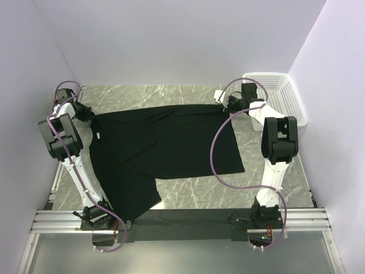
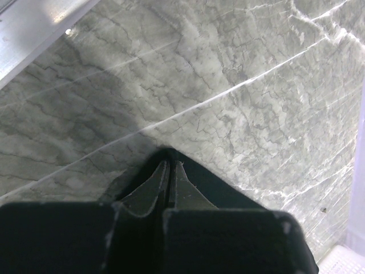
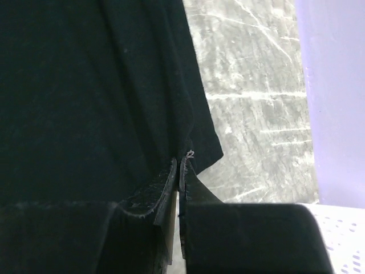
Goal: Fold and stack the t-shirts
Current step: Fold the tshirt
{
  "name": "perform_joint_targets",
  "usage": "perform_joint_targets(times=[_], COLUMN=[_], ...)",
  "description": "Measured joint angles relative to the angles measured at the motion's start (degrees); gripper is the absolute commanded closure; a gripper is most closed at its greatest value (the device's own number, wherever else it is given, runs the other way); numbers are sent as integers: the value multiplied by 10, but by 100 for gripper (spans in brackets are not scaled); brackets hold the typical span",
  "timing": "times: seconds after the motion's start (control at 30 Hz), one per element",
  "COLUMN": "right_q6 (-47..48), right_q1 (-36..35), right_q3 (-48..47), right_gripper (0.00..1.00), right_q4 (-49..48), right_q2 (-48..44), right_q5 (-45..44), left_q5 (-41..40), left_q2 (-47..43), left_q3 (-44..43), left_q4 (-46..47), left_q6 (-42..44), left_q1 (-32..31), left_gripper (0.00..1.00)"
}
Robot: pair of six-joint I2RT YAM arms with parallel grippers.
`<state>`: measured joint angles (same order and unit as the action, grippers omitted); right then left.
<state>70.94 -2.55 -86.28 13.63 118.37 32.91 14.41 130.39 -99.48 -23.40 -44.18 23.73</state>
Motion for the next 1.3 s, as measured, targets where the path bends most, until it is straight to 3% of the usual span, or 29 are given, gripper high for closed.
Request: perform_joint_targets(times=[0.27,0.33,0.4,0.57,0.87,1.03,1.3], right_q6=[106,137,162,151,72,11,-132], right_q1=[11,11,11,15,13,-29,-131], right_q3=[105,129,147,141,-85,-195,-247], right_gripper=[85,68,58,45,46,48,45], right_q4=[-17,-28,-36,-27,132,252,353], right_q2=[-59,-63,-63,-63,-50,22,124], right_q5=[1,-5,-19,-32,48,56,15], left_q5=[8,9,10,15,30,40,56], left_q2=[0,0,0,0,0,-2,-5], left_q3=[0,0,0,0,4,13,29], left_q4=[0,0,0,1,5,17,31], left_q6=[0,0,0,0,9,13,15], left_q1=[2,2,2,4,10,11,14], left_gripper=[99,99,99,98,95,94,93])
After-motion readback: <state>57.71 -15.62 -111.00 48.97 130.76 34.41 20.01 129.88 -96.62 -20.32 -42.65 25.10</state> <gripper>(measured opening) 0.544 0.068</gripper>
